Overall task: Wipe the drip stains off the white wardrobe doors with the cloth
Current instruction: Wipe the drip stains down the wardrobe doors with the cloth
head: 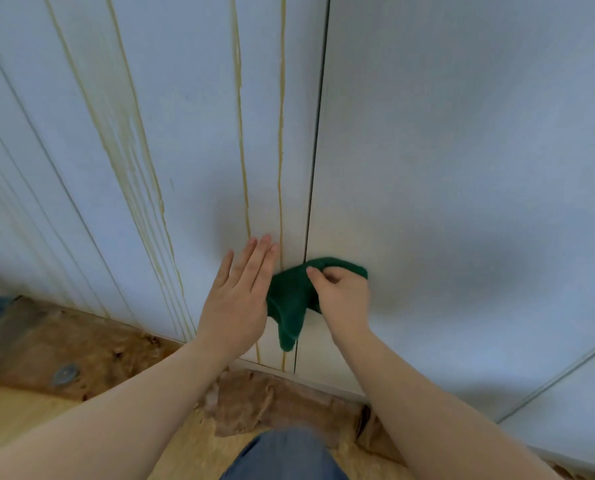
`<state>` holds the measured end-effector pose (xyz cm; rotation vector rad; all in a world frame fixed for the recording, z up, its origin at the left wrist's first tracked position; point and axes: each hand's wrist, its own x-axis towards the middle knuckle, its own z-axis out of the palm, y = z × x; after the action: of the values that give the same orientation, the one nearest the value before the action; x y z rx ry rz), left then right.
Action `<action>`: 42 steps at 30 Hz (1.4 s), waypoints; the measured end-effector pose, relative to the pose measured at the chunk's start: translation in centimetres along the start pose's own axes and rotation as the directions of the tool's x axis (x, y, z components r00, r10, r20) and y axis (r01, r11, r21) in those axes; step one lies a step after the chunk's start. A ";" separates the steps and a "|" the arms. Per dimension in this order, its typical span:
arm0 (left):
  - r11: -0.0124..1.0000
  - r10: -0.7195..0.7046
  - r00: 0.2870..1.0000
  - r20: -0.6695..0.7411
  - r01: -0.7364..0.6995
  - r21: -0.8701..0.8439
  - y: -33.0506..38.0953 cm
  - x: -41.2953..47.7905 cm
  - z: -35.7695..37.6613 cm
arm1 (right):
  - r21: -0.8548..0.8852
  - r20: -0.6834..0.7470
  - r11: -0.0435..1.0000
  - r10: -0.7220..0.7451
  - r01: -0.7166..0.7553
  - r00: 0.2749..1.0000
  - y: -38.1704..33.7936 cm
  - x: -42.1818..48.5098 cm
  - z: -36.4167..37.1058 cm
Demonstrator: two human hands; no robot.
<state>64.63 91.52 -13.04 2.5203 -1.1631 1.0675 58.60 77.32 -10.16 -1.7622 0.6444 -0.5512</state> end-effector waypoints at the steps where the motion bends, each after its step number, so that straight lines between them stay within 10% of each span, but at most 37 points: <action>1: 1.000 -0.001 1.000 -0.009 0.001 -0.008 -0.2 0.4 -0.4 | 0.063 -0.015 0.998 -0.011 0.012 1.000 -1.3 0.1 -0.3; 7: 0.999 -0.035 0.995 -0.098 0.033 -0.028 -0.7 3.2 -3.2 | 0.392 -0.076 0.912 -0.101 0.123 0.992 -10.0 0.5 -2.7; 16: 0.993 -0.120 0.992 -0.029 0.120 -0.021 -0.2 2.4 -2.4 | -0.122 0.079 0.990 0.085 -0.075 0.993 0.3 -0.5 0.6; 22: 0.976 -0.200 0.980 -0.021 0.197 -0.094 -1.2 3.2 -4.0 | 0.261 -0.060 0.955 -0.133 0.144 0.989 -9.0 1.3 -0.4; 30: 0.912 -0.251 0.959 0.131 0.280 -0.300 0.5 2.1 -3.6 | 0.184 0.045 0.973 -0.149 0.138 0.988 -6.2 0.1 -0.5; 37: 0.594 -0.633 0.615 0.470 0.775 -0.216 2.8 -1.0 2.2 | 0.001 0.131 0.989 0.149 -0.151 0.980 6.7 -0.2 2.7; 42: 0.312 -0.611 0.292 0.736 0.943 -0.115 5.5 -3.2 7.1 | -0.018 0.156 0.926 0.376 -0.378 0.913 13.4 0.0 4.7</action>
<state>63.12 86.73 -21.13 2.3630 0.0438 -0.3421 59.73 77.59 -24.33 -1.5952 0.8421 -0.1466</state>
